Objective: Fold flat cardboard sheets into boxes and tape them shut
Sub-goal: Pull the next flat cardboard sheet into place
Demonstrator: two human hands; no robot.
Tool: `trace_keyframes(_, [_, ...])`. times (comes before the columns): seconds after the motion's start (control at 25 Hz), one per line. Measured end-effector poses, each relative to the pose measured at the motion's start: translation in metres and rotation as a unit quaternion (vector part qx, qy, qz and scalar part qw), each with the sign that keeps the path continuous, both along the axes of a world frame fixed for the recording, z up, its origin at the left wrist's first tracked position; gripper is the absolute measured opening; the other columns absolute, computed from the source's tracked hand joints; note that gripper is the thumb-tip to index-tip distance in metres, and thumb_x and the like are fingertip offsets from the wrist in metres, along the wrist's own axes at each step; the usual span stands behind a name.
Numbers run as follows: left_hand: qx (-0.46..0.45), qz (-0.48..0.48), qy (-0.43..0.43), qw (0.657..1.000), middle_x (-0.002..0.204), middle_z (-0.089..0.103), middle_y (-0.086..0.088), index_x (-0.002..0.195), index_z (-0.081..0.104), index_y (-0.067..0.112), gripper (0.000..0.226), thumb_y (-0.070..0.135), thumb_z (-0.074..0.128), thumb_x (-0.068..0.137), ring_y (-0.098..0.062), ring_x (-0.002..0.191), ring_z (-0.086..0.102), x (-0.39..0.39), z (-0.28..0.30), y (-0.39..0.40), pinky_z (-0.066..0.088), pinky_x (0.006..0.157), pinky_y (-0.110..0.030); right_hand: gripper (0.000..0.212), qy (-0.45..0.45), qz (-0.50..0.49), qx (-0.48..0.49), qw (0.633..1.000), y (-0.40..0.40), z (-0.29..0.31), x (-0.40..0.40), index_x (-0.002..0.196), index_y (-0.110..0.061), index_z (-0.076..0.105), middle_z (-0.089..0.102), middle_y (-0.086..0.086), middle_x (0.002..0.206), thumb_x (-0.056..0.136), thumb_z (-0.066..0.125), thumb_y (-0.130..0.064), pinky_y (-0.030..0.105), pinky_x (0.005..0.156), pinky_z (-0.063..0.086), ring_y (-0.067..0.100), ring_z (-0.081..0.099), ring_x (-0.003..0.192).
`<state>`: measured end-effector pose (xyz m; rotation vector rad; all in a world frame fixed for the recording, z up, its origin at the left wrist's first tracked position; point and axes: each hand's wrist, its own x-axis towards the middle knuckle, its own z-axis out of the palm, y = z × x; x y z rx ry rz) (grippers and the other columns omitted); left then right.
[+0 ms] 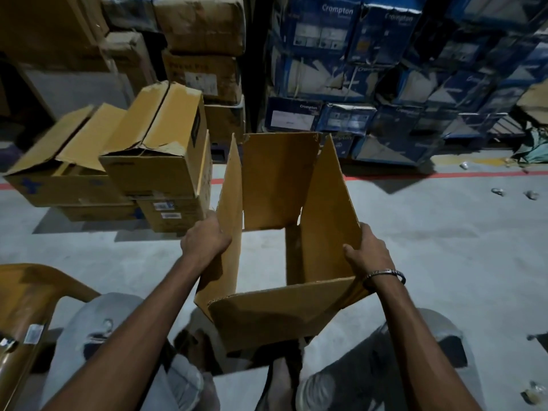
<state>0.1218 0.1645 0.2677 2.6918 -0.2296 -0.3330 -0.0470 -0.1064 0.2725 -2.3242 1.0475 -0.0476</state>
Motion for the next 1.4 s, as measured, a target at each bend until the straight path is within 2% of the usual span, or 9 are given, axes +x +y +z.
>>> trace_keyframes(0.16, [0.004, -0.012, -0.018, 1.0, 0.122, 0.066, -0.014, 0.141, 0.041, 0.011, 0.048, 0.026, 0.06, 0.1, -0.036, 0.108, 0.067, -0.002, -0.002, -0.011, 0.059, 0.089, -0.049, 0.069, -0.026, -0.006, -0.014, 1.0, 0.0, -0.003, 0.005, 0.157, -0.021, 0.032, 0.055, 0.015, 0.15, 0.099, 0.067, -0.033, 0.053, 0.1, 0.054, 0.041, 0.061, 0.125])
trace_keyframes(0.36, [-0.023, 0.008, -0.06, 0.998, 0.12, 0.066, -0.014, 0.146, 0.042, 0.01, 0.049, 0.021, 0.06, 0.102, -0.033, 0.103, 0.067, 0.009, -0.003, -0.01, 0.058, 0.076, -0.045, 0.086, 0.002, 0.029, -0.061, 0.998, 0.002, 0.006, -0.002, 0.163, -0.033, 0.02, 0.068, 0.017, 0.113, 0.096, 0.066, -0.008, 0.045, 0.08, 0.058, 0.03, 0.063, 0.081])
trace_keyframes(0.44, [-0.019, 0.009, -0.061, 0.998, 0.117, 0.066, -0.014, 0.148, 0.04, 0.01, 0.051, 0.02, 0.059, 0.102, -0.031, 0.099, 0.065, 0.015, -0.003, -0.01, 0.052, 0.071, -0.041, 0.081, 0.033, 0.018, -0.094, 0.995, 0.004, 0.017, -0.006, 0.162, -0.03, 0.026, 0.064, 0.015, 0.128, 0.096, 0.068, -0.01, 0.047, 0.088, 0.057, 0.031, 0.064, 0.097])
trace_keyframes(0.52, [-0.016, 0.003, -0.06, 0.998, 0.12, 0.065, -0.016, 0.148, 0.04, 0.009, 0.051, 0.02, 0.058, 0.102, -0.034, 0.104, 0.066, 0.018, -0.003, -0.012, 0.052, 0.073, -0.043, 0.073, 0.055, 0.037, -0.175, 0.982, 0.015, 0.03, -0.012, 0.158, -0.026, 0.036, 0.047, 0.009, 0.154, 0.095, 0.072, -0.023, 0.048, 0.104, 0.051, 0.03, 0.05, 0.133])
trace_keyframes(0.6, [-0.013, -0.003, -0.064, 0.998, 0.124, 0.064, -0.017, 0.148, 0.04, 0.009, 0.051, 0.02, 0.059, 0.102, -0.036, 0.107, 0.066, 0.021, -0.005, -0.015, 0.055, 0.076, -0.045, 0.063, 0.017, 0.149, -0.158, 0.976, 0.036, 0.048, -0.016, 0.15, -0.033, 0.046, 0.037, -0.012, 0.155, 0.094, 0.069, -0.048, 0.041, 0.11, 0.046, 0.012, 0.037, 0.14])
trace_keyframes(0.72, [-0.019, -0.001, -0.06, 0.998, 0.119, 0.066, -0.015, 0.151, 0.038, 0.011, 0.056, 0.021, 0.061, 0.101, -0.033, 0.1, 0.067, 0.036, -0.006, -0.016, 0.055, 0.073, -0.043, 0.067, 0.08, 0.343, 0.046, 0.935, 0.072, 0.057, -0.011, 0.142, -0.047, 0.05, 0.039, -0.03, 0.139, 0.082, 0.067, -0.073, 0.031, 0.106, 0.043, -0.003, 0.037, 0.128])
trace_keyframes(0.84, [-0.025, 0.007, -0.052, 0.998, 0.112, 0.065, -0.012, 0.15, 0.038, 0.01, 0.056, 0.021, 0.061, 0.1, -0.027, 0.089, 0.06, 0.048, -0.007, -0.017, 0.053, 0.069, -0.042, 0.06, 0.14, 0.37, -0.017, 0.918, 0.071, 0.031, 0.006, 0.132, -0.038, 0.065, 0.064, -0.019, 0.107, 0.083, 0.068, -0.072, 0.018, 0.075, 0.048, 0.007, 0.061, 0.103])
trace_keyframes(0.96, [-0.031, 0.018, -0.046, 0.998, 0.114, 0.064, -0.014, 0.149, 0.039, 0.009, 0.054, 0.021, 0.059, 0.101, -0.024, 0.088, 0.053, 0.055, -0.006, -0.017, 0.046, 0.07, -0.04, 0.072, 0.142, 0.331, -0.036, 0.932, 0.055, 0.013, 0.024, 0.127, -0.028, 0.071, 0.052, -0.018, 0.075, 0.077, 0.065, -0.079, 0.013, 0.053, 0.035, 0.002, 0.053, 0.071])
trace_keyframes(1.4, [-0.021, -0.012, -0.04, 0.999, 0.108, 0.064, -0.008, 0.147, 0.04, 0.014, 0.053, 0.023, 0.061, 0.099, -0.03, 0.098, 0.066, 0.059, -0.003, -0.015, 0.059, 0.081, -0.047, 0.09, 0.08, 0.325, -0.074, 0.939, 0.046, -0.075, 0.09, 0.107, -0.027, 0.072, 0.05, -0.013, 0.069, 0.058, 0.049, -0.1, 0.022, 0.052, 0.034, 0.007, 0.049, 0.065])
